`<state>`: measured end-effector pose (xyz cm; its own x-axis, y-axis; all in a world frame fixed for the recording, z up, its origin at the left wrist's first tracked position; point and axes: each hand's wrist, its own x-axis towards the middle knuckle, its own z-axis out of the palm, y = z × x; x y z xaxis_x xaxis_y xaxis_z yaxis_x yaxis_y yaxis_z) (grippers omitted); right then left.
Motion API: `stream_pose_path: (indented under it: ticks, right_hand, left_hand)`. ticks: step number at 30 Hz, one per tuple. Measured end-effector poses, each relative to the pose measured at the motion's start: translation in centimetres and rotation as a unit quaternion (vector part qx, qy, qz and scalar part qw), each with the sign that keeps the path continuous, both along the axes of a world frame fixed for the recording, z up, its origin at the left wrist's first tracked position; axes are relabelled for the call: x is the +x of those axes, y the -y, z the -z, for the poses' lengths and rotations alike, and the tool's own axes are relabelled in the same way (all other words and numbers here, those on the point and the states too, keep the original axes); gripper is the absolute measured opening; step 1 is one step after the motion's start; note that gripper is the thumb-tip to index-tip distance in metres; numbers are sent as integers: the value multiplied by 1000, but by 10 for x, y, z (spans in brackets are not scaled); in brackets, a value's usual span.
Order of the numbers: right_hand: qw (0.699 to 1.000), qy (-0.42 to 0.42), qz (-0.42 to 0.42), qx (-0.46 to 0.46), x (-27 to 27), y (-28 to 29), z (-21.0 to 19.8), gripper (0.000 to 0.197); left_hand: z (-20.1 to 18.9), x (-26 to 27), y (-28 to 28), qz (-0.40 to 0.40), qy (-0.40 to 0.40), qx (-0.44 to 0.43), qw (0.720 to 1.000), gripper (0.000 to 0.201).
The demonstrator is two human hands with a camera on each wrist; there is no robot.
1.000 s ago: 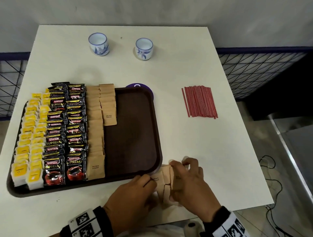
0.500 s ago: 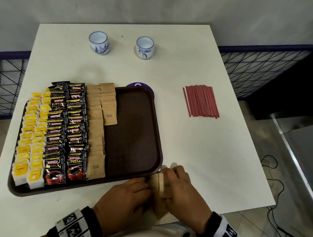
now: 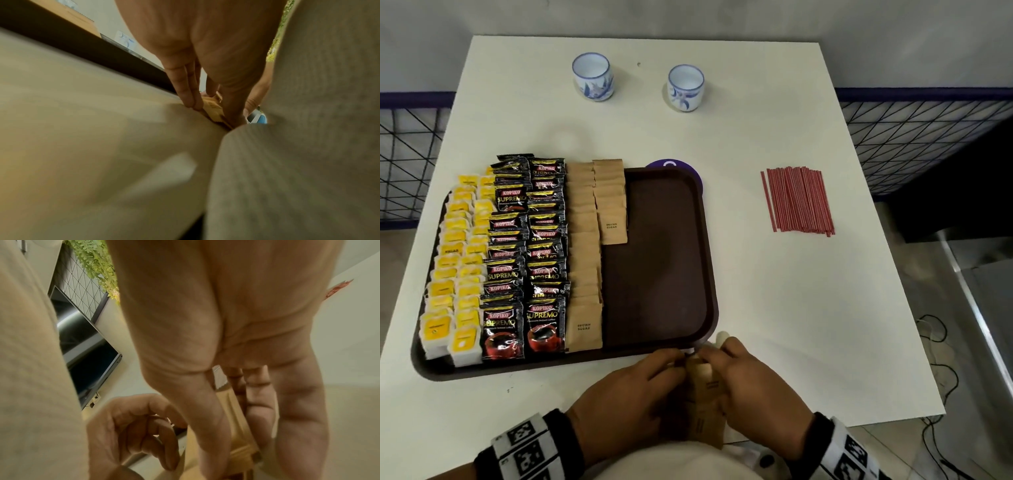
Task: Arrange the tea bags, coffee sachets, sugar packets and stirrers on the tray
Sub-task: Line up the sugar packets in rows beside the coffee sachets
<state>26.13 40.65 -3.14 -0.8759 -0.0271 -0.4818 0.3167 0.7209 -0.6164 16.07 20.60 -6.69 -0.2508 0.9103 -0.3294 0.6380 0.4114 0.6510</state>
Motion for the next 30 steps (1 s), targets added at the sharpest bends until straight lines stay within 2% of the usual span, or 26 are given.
stream_pose_path:
  ticks: [5,9,12,16,19,20,22,24,26,30]
  right_hand:
    - [999,10,-41,16,0,-2,3,46]
    - [998,8,-57,-9,-3,0,-6,34]
    - [998,22,-52,-32,-6,4,-10,42]
    - [995,29,-89,27,-10,8,-15,46]
    - [987,-2,-104,119,-11,13,-28,43]
    - [980,-33,-118,157,-11,14,-29,36]
    - [967,-39,-160,194,-11,18,-32,27]
    - [969,29,-174,173,-11,20,-29,40]
    - [972,30,-163,164,-8,23,-28,48]
    - [988,60,-114,89,-5,22,-16,41]
  left_hand:
    - [1,-1,3,13,-24,-2,1000,59]
    - [4,-3,4,27,-39,3,999,62]
    - [7,-5,2,58,-57,17,997,59]
    - [7,-9,-3,71,-69,30,995,49]
    - [10,-10,-6,70,-55,21,996,43]
    - [10,-9,-6,70,-50,16,996,43]
    - [11,-8,-5,53,-13,9,998,43]
    - [11,-6,-5,20,55,8,998,43]
    - [10,-6,-5,-8,106,22,994,44]
    - [7,-9,-5,-44,159,29,986,49]
